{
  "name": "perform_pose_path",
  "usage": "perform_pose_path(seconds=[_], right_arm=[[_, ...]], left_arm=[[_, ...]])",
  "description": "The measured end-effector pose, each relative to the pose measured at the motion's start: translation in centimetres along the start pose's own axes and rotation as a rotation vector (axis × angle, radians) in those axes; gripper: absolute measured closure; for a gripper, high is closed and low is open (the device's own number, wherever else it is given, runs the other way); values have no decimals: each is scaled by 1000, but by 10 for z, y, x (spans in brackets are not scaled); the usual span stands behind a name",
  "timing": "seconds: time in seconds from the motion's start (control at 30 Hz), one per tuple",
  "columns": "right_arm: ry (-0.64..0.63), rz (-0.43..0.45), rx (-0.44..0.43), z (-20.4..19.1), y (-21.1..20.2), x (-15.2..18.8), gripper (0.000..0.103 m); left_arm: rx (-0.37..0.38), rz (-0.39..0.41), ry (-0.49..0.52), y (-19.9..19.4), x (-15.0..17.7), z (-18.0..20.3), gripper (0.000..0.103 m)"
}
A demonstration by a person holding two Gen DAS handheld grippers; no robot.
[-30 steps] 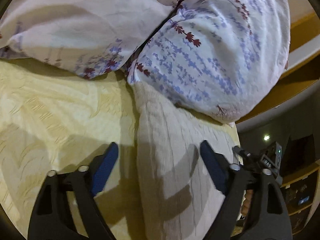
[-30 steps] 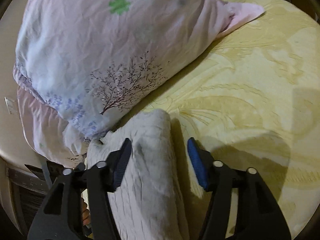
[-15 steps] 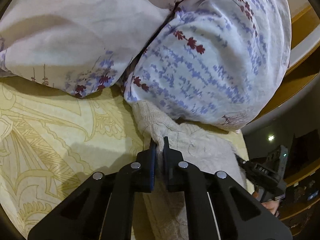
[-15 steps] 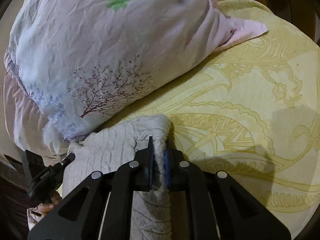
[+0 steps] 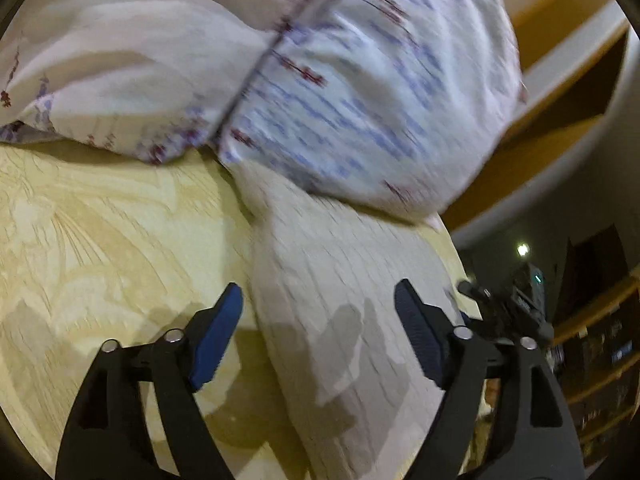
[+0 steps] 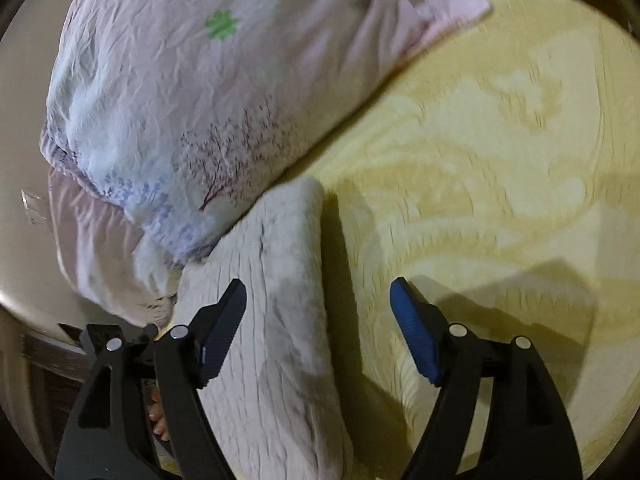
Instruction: Fold small clothes
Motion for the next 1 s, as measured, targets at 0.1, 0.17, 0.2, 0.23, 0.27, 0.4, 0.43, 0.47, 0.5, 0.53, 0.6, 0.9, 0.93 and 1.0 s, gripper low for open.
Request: perform_pose_path(seconds=[0.1,0.17,0.2,0.23,0.27,0.4,0.43,0.47,0.5,0.53,0.6,0.9,0.93,1.0], right_arm=[[-12,-10,-11,-2,0,8,29],[-27,-21,-10,-5,1,13,29],[-35,-24,-7,-7,3,16,29],[-48,-29,-4,-8,4,18,29],[-53,-32,-4,-12,9,23,29],[-81,-54,-16,-16,13,30,29],[-89,-57,-18,-18,15,32,29],[-97,-64,-22,-20,17,34,30],[-104,-71,-28,-22,20,37,31],[-109,-76,-32,-23,22,38,32],[-110,-101,-51,-27,29,42,37],[-107,-116,-82,-35,40,50,66],[-103,-116,-96,-37,39,51,68],[-114,-99,-103,-43,36,54,71]], left_arm=[[0,-28,49,4,12,16,18],[-39,-49,74,10,18,20,18],[-67,-64,87,13,21,21,18],[-82,-75,93,19,23,23,18],[-91,-84,98,21,25,24,18],[-119,-91,113,27,27,32,16],[-130,-92,117,28,27,32,16],[-140,-92,120,28,27,33,16],[-145,-93,122,29,25,33,16],[-152,-95,124,30,26,33,16],[-158,-97,125,32,24,33,16],[-50,-74,-6,39,17,28,33],[-37,-66,-19,35,16,26,37],[-7,-55,-42,30,15,24,53]])
Point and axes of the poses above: each gripper's, at about its wrist camera, not at the fingertips, and y roughly the way its jaws point, z to its right, x to its underside, the point moved 8 cm from there along y, roughly the way its jaws point, and after that the axes turned 11 degrees about y, right-handed, at the moved point
